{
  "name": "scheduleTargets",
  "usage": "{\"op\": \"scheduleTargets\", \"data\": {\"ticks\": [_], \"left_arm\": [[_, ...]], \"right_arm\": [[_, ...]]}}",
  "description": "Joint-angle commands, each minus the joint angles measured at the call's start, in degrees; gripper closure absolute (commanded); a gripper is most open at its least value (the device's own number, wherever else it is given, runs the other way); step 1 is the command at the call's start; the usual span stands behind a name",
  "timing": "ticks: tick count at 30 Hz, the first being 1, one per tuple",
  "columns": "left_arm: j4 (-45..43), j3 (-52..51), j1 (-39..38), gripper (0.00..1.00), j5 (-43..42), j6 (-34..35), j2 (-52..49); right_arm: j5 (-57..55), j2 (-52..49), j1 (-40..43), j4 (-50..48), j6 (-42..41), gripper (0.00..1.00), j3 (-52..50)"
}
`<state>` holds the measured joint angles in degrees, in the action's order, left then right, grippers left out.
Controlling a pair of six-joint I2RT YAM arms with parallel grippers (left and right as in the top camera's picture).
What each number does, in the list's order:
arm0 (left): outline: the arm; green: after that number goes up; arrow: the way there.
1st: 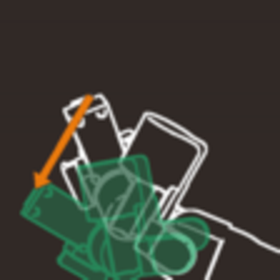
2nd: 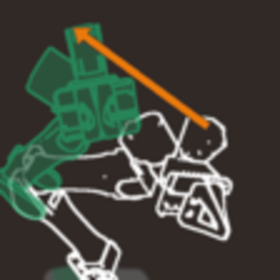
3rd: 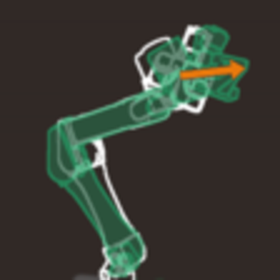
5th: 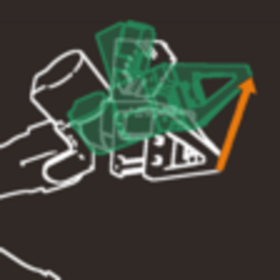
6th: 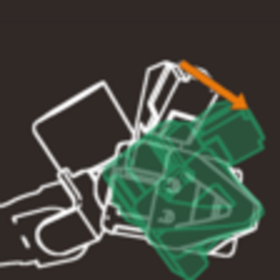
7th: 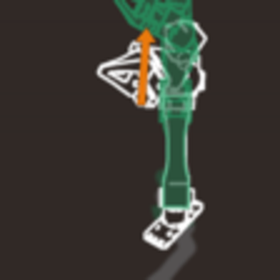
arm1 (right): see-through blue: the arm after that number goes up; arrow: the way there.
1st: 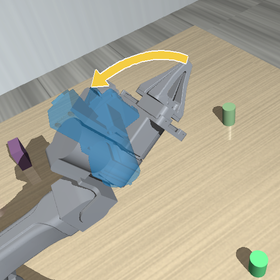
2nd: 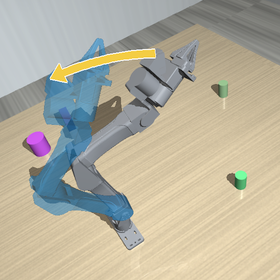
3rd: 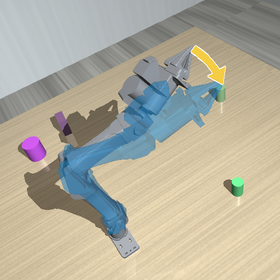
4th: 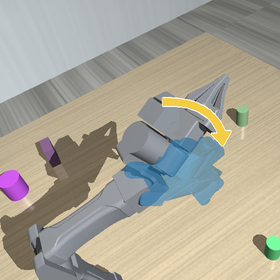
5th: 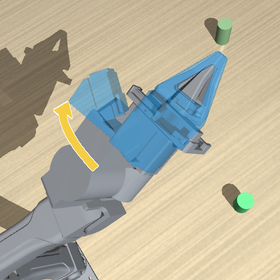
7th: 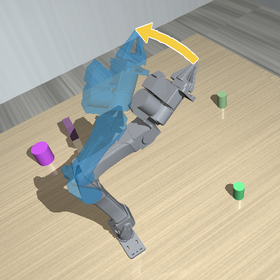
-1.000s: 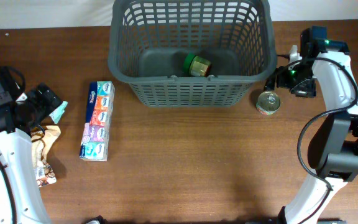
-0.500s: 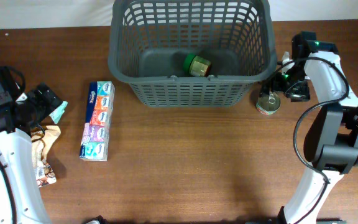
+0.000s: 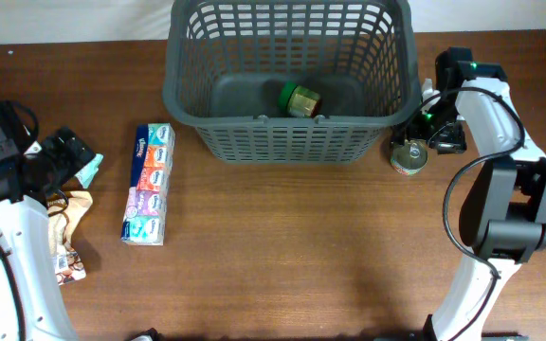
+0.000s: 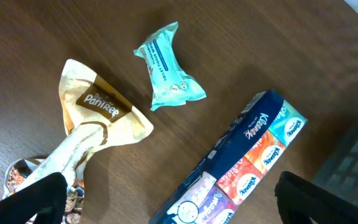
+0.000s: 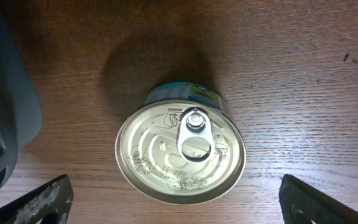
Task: Pack container
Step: 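Lower the right gripper onto the tuna can to grasp it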
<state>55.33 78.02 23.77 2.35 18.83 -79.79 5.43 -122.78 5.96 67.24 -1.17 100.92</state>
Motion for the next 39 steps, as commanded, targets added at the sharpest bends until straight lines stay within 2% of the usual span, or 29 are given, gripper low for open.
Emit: {"op": "scheduleTargets", "data": {"ticks": [1, 30, 39], "left_arm": [[0.04, 0.79, 0.28, 0.0, 0.44, -0.5, -0.02], [0.04, 0.79, 0.28, 0.0, 0.44, -0.5, -0.02], [0.04, 0.79, 0.28, 0.0, 0.42, -0.5, -0.02]], "right_arm": [[-0.11, -1.4, -1.07, 0.04, 0.98, 0.01, 0.11], [-0.2, -1.46, -1.07, -0.13, 1.42, 0.01, 0.11], [-3.21, -1.46, -1.07, -0.11, 0.61, 0.01, 0.11]]}}
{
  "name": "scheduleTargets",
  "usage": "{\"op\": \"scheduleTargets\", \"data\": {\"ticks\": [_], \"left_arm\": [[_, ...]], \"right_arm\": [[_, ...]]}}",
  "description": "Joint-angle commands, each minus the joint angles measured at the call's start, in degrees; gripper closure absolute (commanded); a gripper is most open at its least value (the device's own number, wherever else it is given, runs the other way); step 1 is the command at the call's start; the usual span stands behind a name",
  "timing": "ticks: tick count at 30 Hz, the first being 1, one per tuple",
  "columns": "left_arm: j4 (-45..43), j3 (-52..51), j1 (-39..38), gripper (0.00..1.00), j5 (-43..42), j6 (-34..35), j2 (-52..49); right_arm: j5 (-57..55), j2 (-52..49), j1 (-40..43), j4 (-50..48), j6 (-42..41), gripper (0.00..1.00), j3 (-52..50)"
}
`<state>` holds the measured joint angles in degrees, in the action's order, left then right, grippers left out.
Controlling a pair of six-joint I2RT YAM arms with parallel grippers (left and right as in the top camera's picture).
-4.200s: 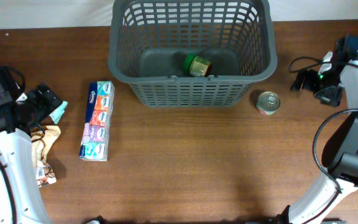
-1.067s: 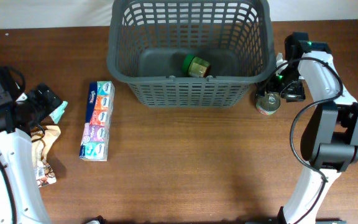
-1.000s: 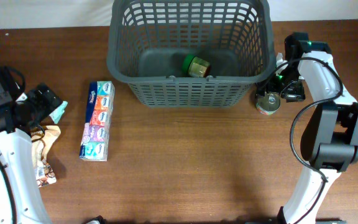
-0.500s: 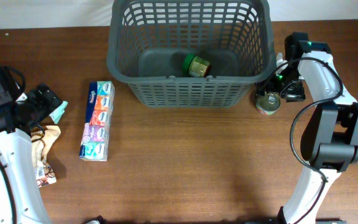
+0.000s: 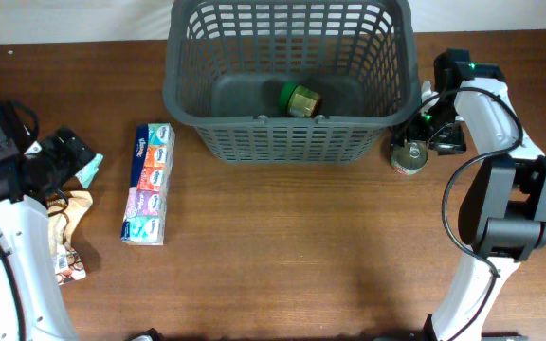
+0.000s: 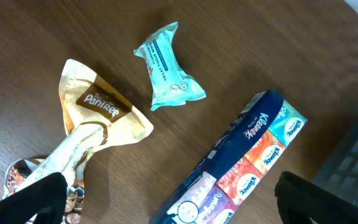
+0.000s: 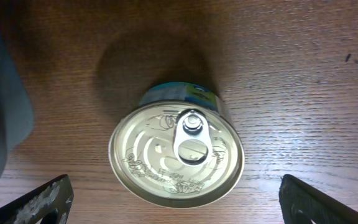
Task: Pack container
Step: 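Lower the right gripper onto the tuna can to grasp it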
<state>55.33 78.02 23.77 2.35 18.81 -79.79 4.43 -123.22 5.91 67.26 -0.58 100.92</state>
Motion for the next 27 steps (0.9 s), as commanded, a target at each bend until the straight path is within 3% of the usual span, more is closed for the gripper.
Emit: {"op": "scheduleTargets", "data": {"ticks": [1, 27], "left_arm": [[0.04, 0.79, 0.28, 0.0, 0.44, -0.48, -0.02], [0.04, 0.79, 0.28, 0.0, 0.44, -0.48, -0.02]], "right_arm": [[-3.15, -1.03, -1.03, -0.13, -0.35, 0.01, 0.11], [-4.98, -5.09, -0.96, -0.17, -0.31, 0.01, 0.11]]}}
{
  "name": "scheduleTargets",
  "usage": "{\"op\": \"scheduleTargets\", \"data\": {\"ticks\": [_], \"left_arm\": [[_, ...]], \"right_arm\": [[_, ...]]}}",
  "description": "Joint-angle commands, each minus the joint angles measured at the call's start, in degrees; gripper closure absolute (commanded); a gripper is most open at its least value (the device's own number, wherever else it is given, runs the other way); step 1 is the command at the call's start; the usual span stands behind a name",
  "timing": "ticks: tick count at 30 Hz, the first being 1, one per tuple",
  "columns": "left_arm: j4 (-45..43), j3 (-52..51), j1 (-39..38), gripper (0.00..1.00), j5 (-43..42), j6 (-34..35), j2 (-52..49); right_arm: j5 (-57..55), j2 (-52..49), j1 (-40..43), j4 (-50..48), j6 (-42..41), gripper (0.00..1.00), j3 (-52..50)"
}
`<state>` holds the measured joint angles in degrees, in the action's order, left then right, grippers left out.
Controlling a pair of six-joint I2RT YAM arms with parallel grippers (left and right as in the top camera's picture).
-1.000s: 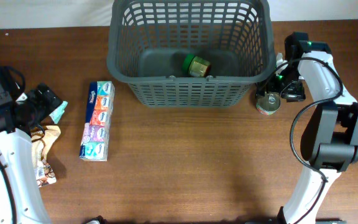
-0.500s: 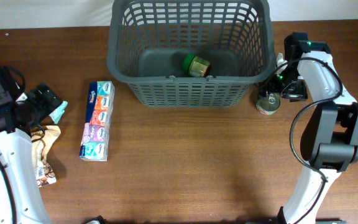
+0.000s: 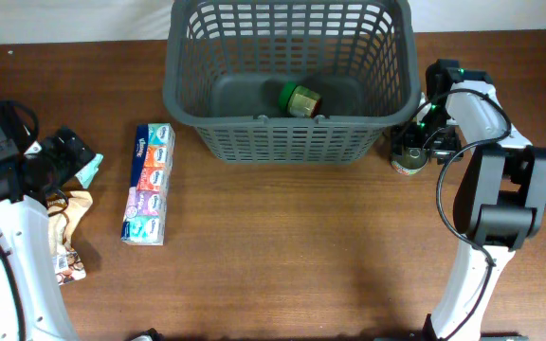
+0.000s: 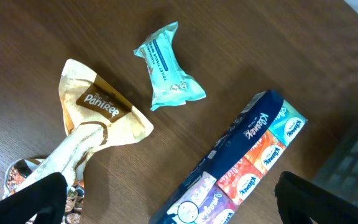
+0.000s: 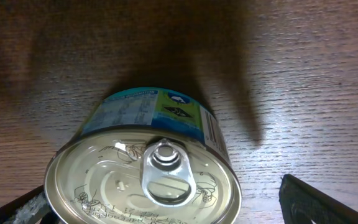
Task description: Pack container
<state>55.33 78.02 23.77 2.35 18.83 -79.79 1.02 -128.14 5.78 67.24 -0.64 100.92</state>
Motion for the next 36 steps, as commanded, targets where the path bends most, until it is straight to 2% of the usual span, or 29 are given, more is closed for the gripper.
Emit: {"op": "scheduleTargets", "data": {"ticks": [1, 36], "left_arm": [[0.04, 0.79, 0.28, 0.0, 0.44, -0.5, -0.02], [0.04, 0.79, 0.28, 0.0, 0.42, -0.5, -0.02]], "right_arm": [[-1.6, -0.17, -0.83, -0.15, -0.24, 0.01, 0.11], [-2.54, -0.94, 4.0, -0.61, -1.33, 0.01, 0.11]]}}
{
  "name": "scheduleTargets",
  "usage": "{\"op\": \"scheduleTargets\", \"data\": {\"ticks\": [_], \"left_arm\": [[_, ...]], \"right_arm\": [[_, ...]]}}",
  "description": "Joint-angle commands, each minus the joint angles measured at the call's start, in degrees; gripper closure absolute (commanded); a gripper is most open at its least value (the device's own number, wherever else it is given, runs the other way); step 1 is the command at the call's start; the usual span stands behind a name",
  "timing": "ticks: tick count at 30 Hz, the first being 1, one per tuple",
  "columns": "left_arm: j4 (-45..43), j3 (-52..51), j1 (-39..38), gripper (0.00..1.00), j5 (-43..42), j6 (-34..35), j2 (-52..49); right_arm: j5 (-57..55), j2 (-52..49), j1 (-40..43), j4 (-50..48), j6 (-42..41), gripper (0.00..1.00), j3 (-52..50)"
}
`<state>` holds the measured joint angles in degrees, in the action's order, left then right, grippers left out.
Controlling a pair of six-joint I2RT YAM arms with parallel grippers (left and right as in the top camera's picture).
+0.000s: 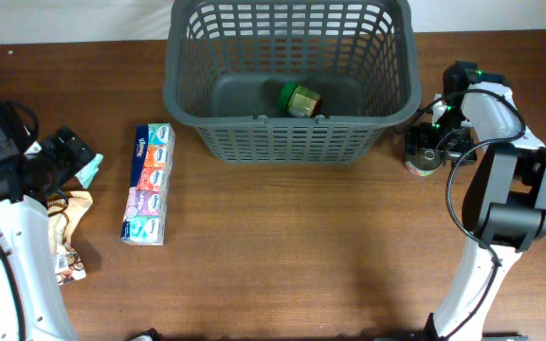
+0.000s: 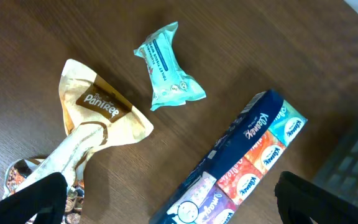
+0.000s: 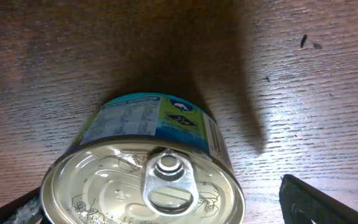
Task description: Pack container
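Observation:
A tin can (image 3: pixel 143 186) with a pull-ring lid and a blue-green label stands on the table just right of the grey basket (image 1: pixel 190 104). My right gripper (image 3: pixel 166 210) is open and low over the can (image 1: pixel 423 159), a finger on either side; the right finger stands clear of it. A gold-lidded jar (image 1: pixel 300 98) lies inside the basket. My left gripper (image 2: pixel 169 202) hangs open at the far left above a multicolour tissue pack (image 2: pixel 241 162), a teal packet (image 2: pixel 166 68) and a beige snack bag (image 2: pixel 95 115).
The basket's right wall (image 1: pixel 408 85) is close to the left of the can and right arm. The tissue pack (image 1: pixel 149 183) lies left of the basket. The snack bag (image 1: pixel 69 237) sits near the table's left edge.
The can and my right gripper astride it now stand a little farther right, away from the basket wall. The left arm and its items are unchanged.
My right gripper was open high above the can beside the basket, and much the same a moment later. Then it was low, with its fingers down around the can. Now can and gripper are slightly farther right. The left arm has stayed still throughout.

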<state>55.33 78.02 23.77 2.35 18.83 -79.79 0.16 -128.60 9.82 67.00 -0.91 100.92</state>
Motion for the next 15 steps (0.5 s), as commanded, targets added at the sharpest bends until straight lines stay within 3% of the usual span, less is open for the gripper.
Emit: {"op": "scheduleTargets", "data": {"ticks": [1, 15], "left_arm": [[0.04, 0.79, 0.28, 0.0, 0.42, -0.5, -0.02], [0.04, 0.79, 0.28, 0.01, 0.44, -0.5, -0.02]], "right_arm": [[-1.75, -0.5, -0.04, -0.39, -1.07, 0.01, 0.11], [-1.75, -2.21, -0.04, -0.76, -1.29, 0.01, 0.11]]}}
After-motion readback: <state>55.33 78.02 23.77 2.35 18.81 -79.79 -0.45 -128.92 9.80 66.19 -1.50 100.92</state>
